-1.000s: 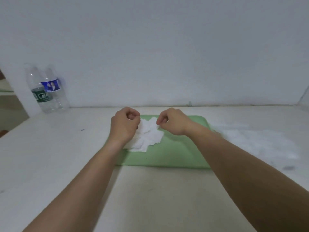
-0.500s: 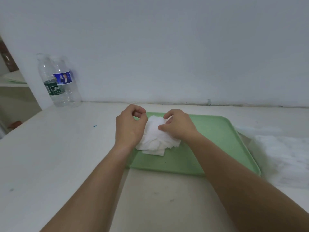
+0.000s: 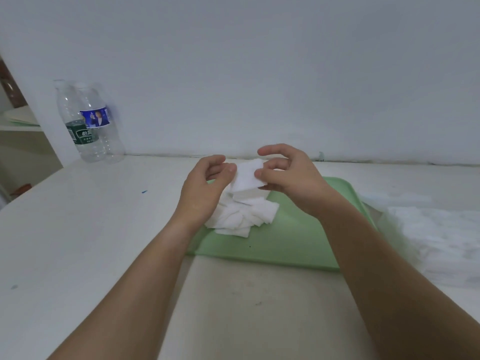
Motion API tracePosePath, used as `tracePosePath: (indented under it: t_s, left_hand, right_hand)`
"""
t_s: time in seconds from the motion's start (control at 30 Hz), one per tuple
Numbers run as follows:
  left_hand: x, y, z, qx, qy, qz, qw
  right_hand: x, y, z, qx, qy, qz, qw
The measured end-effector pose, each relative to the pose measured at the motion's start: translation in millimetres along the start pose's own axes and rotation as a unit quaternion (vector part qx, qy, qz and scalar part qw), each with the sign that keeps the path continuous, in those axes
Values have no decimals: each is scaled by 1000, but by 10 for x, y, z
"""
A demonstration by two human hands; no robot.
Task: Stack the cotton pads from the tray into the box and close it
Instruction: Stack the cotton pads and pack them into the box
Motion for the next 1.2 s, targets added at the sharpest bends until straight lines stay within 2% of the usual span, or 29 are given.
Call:
tracePosePath:
  t_s: [0.1,0.17,0.27,0.33,0.37,0.43,0.5,0.63,0.7,0.8,0.9,1.0,1.2]
  left_hand:
    - [-72,34,-50,-54,-27,73,995]
    - [-90,48,-35,-70,-35,85,993]
    - [-44,2,27,-96,-52,37,993]
    - [2,-64,68,-118,-63,-10,991]
    - [21,-98,84,-126,-67,-32,989]
    - [46,-156,108,-134,-71,-70,986]
    - [54,-171,126,-137,-73,-88,984]
    - [48,-136,136,-128,-72,-87,985]
    - [52,-134,142,-127,-70,-88,985]
    - [59,-143,142,-131,-76,-91,984]
    - [62,-138,150,-139,-89,-92,982]
    - [40,-112,151,-139,-104,-82,981]
    - [-16,-11,97,-108,-136,-10,985]
  right_hand:
    - [-22,17,151,-35,-5,61,998]
    - [-11,40,188,-59,-8,65,996]
    - [69,27,76,-89,-2,-24,996]
    - [112,-29,-96,-201,9,-98,975]
    - [115,-42,-190,-273,25,-103,956]
    - [100,-13,-367,-386,71,-60,918]
    - [76,59,-468,-440,103,-14,892]
    - [91,158,-499,-466,112,26,878]
    - [117,142,-511,-410,109,9,906]
    - [176,48,-467,-246,85,-53,964]
    - [221,-13,-321,-122,55,-48,990]
    - [233,-44,-181,-17,49,6,999]
    - [199,-39,-43,31,56,64,996]
Point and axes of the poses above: each hand's wrist, its own x-axis towards the middle knuckle, its own y-axis out of the palm, z = x × y, the point moved 3 cm from there along x, towards the middle knuckle, and after that the axes turned 11 degrees about -y, right-handed, at the moved point
